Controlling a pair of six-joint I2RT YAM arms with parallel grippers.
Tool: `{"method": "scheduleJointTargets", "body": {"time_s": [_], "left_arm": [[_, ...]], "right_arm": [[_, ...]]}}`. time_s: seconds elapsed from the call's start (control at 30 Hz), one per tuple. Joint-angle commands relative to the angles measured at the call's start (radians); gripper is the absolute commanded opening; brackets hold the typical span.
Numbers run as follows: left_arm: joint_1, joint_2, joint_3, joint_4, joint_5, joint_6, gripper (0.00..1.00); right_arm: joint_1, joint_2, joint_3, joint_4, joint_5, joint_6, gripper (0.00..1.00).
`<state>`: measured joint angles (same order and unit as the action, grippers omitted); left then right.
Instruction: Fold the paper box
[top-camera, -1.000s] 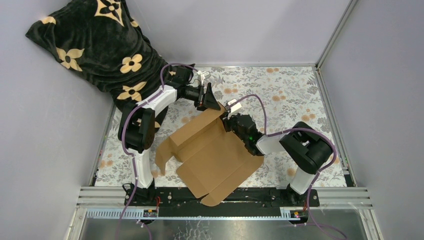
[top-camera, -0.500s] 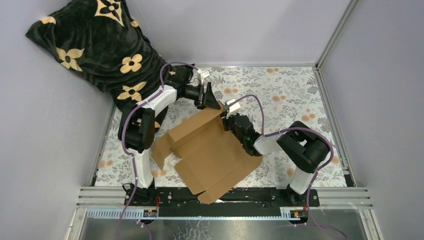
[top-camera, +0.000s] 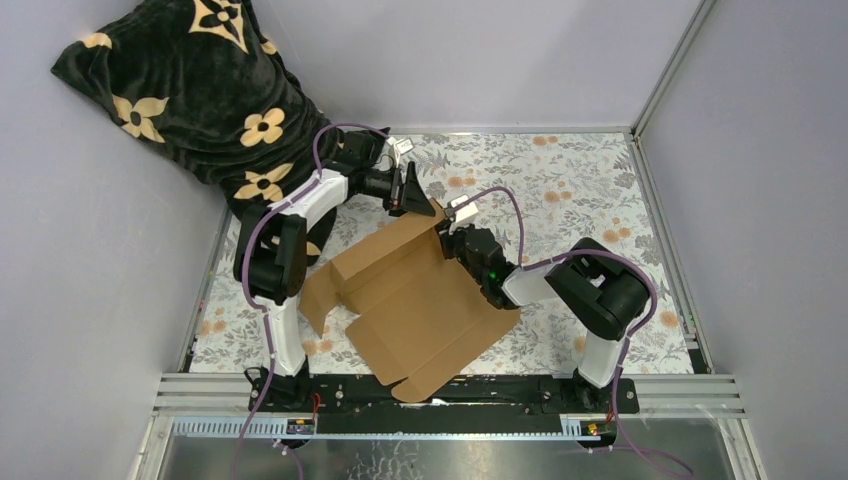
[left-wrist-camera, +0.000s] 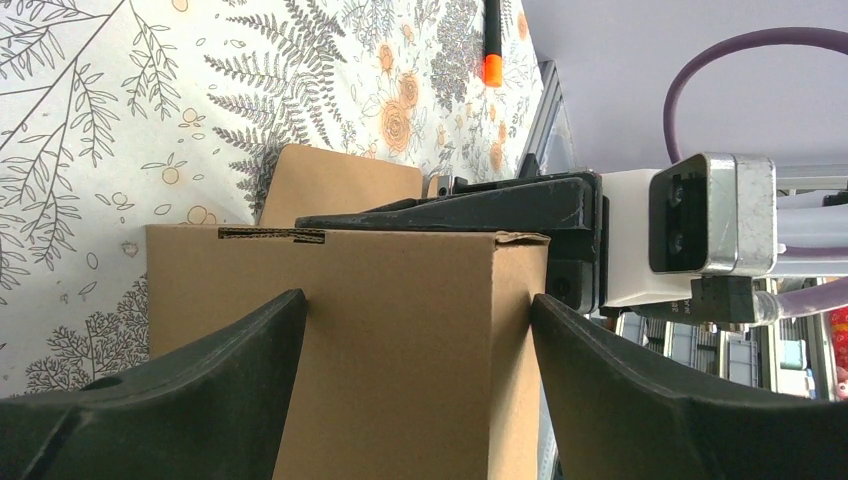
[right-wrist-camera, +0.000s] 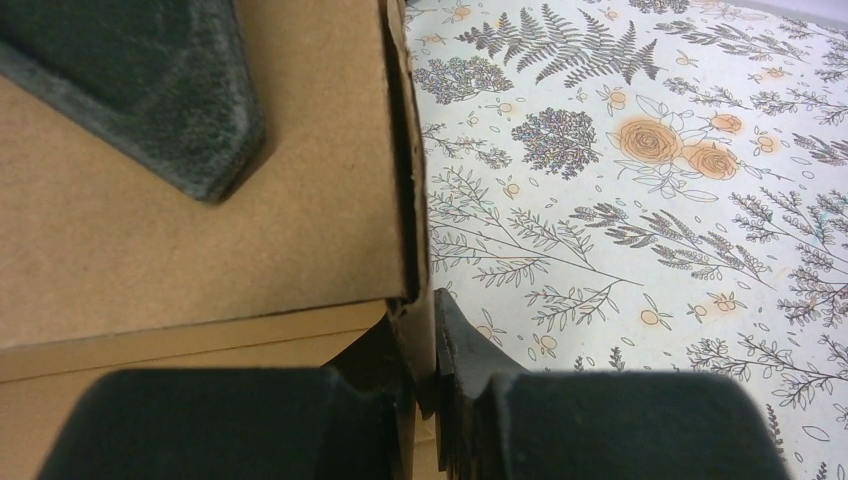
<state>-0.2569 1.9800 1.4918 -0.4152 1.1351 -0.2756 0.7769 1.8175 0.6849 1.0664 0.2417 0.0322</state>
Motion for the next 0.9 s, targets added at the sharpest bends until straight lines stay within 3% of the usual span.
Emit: {"method": "scheduleJointTargets", "body": {"time_s": [0.0, 0.8, 0.87], "left_arm": [[0.001, -0.004, -0.035, -0.096, 0.057, -0.003, 0.87], [0.153, -0.133, -0.168, 0.314, -0.062, -0.337, 0.88], [0.157, -0.12, -0.159, 0.288, -0.097, -0.331, 0.88]], "right_arm": [[-0.029, 0.021, 0.037, -0.016, 0.069, 0.032, 0.0], [-0.031, -0.063, -0.002, -0.12, 0.101, -0.085, 0.0], [-0.031, -0.07, -0.011, -0.117, 0.099, -0.092, 0.0]]}}
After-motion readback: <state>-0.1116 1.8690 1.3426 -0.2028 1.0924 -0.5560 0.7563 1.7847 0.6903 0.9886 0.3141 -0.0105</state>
